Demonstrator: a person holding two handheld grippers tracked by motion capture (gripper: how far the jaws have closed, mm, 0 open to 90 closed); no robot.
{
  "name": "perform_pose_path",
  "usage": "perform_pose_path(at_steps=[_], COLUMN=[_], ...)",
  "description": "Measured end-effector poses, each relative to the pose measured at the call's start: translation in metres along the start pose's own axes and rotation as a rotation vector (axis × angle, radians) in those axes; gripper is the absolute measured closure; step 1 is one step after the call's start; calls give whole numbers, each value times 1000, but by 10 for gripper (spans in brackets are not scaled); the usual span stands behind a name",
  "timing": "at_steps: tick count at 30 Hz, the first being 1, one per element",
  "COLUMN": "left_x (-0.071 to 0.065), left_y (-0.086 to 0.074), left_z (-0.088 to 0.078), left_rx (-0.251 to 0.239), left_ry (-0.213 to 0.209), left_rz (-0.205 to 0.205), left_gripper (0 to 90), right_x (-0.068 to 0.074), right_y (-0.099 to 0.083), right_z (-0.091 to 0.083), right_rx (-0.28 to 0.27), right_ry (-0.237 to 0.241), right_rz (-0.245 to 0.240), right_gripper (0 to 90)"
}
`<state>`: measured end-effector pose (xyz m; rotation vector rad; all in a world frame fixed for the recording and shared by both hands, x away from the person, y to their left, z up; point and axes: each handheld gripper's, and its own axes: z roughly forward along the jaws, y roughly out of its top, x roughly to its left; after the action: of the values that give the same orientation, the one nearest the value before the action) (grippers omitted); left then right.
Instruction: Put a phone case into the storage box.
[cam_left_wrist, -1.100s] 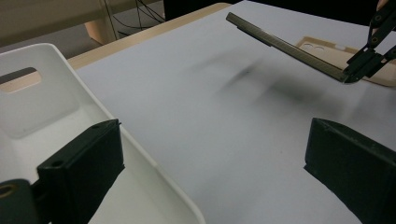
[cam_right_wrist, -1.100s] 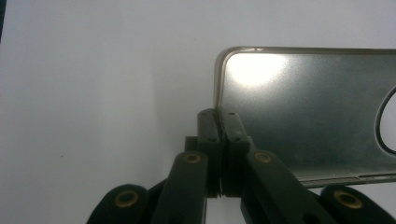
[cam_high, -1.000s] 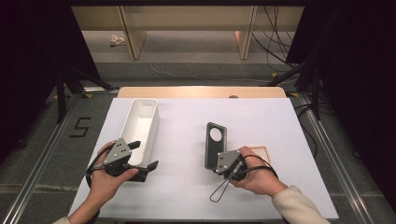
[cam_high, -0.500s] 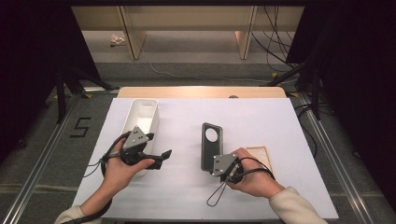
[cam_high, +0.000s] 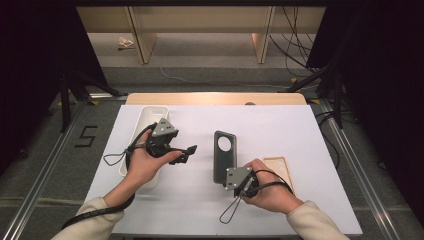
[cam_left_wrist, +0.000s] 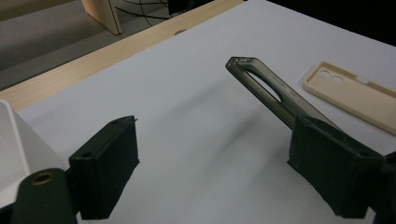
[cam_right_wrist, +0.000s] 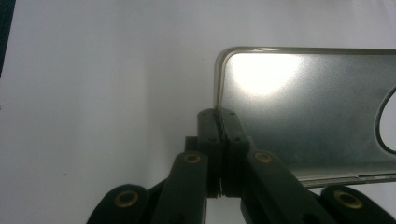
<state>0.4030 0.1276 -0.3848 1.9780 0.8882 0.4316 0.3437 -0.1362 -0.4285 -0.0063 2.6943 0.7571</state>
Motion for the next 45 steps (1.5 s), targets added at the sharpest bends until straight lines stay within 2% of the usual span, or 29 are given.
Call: perform_pose_path(at_steps=[7,14,27,45], left_x=[2,0,-5,-10], left_y=[7,15,24,30], left_z=[16,29,44,52], left_rx=[20,45,63,78], left_ry=[-25,-32,-61,-79], left_rz=[-54,-49,-88,-96], left_gripper=[162,169,191,226], right_x=[1,2,3,3], right_y=[2,3,4,2], right_z=[1,3,3,2], right_rx=[1,6,7,2], right_ry=[-6,-2,-18,-21], right_rz=[-7,-14,-23,-17], right_gripper=[898,897,898,898])
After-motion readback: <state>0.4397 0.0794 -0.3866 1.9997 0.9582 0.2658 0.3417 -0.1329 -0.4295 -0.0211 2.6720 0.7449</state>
